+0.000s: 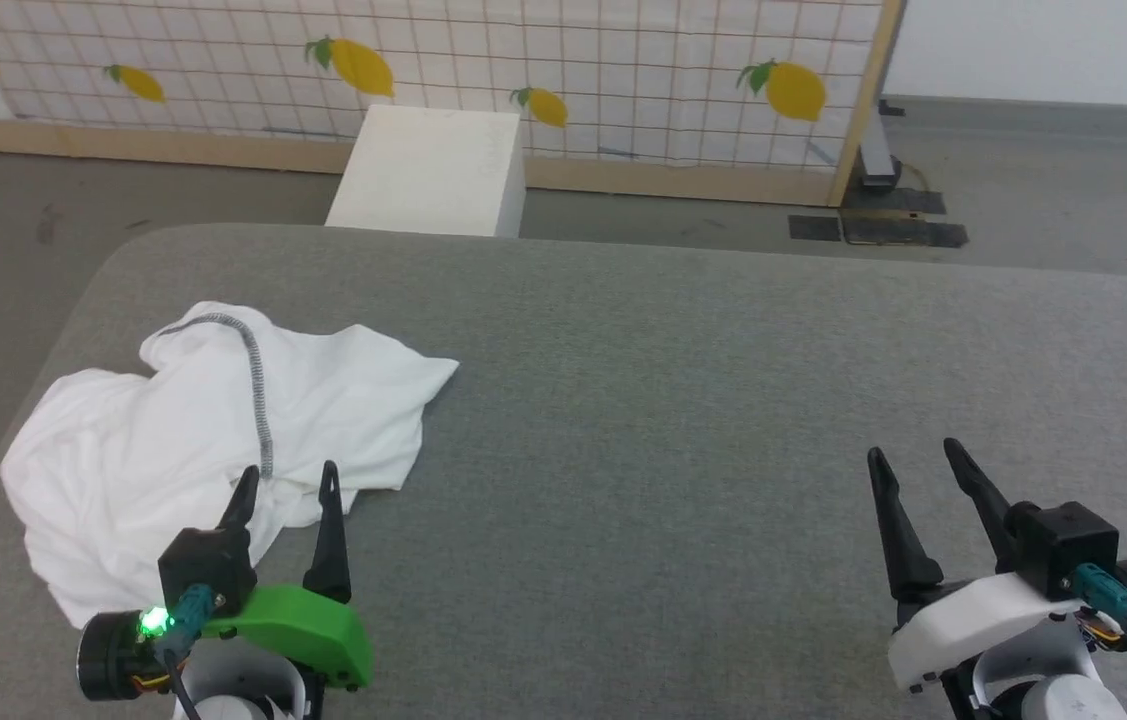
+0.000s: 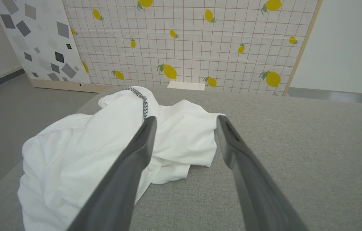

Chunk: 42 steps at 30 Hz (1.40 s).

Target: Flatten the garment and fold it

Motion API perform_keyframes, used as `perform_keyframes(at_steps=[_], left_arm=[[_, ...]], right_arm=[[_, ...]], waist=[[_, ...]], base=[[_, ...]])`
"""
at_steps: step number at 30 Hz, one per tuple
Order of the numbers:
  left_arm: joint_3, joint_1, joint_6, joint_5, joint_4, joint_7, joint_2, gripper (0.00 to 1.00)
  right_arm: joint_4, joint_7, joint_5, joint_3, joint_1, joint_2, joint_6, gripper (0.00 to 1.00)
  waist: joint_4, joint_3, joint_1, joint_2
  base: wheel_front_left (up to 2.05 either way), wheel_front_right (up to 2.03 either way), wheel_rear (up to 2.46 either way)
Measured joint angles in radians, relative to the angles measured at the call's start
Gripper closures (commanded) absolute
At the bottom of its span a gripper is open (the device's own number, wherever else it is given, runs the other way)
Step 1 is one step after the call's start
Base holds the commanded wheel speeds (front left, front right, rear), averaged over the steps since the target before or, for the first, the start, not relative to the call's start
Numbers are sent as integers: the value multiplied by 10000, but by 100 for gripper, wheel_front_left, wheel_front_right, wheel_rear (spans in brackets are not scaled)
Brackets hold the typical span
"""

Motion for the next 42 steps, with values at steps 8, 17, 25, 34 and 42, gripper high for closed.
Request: perform_keyframes(at_steps=[8, 17, 25, 34, 42], left_arm=[[38, 90, 0, -86, 107, -134, 0, 0], [42, 106, 0, -171, 236, -341, 0, 0], [50, 203, 0, -196, 349, -489, -2, 0], [111, 266, 2, -255, 449, -696, -2, 0], [163, 308, 8, -268, 500, -840, -2, 0]], right_arm=[[159, -161, 79, -12, 59, 0, 0, 0], [345, -349, 169, -35, 110, 0, 0, 0], [527, -506, 267, -2, 119, 0, 0, 0], [706, -688, 297, 12, 123, 0, 0, 0], [817, -859, 439, 13, 136, 0, 0, 0]], waist=[[573, 40, 0, 0], [1279, 54, 0, 0], [1889, 23, 0, 0], [2394, -25, 0, 0], [2733, -78, 0, 0]], base=[[0, 0, 0], [0, 0, 0], [0, 0, 0], [0, 0, 0], [0, 0, 0]])
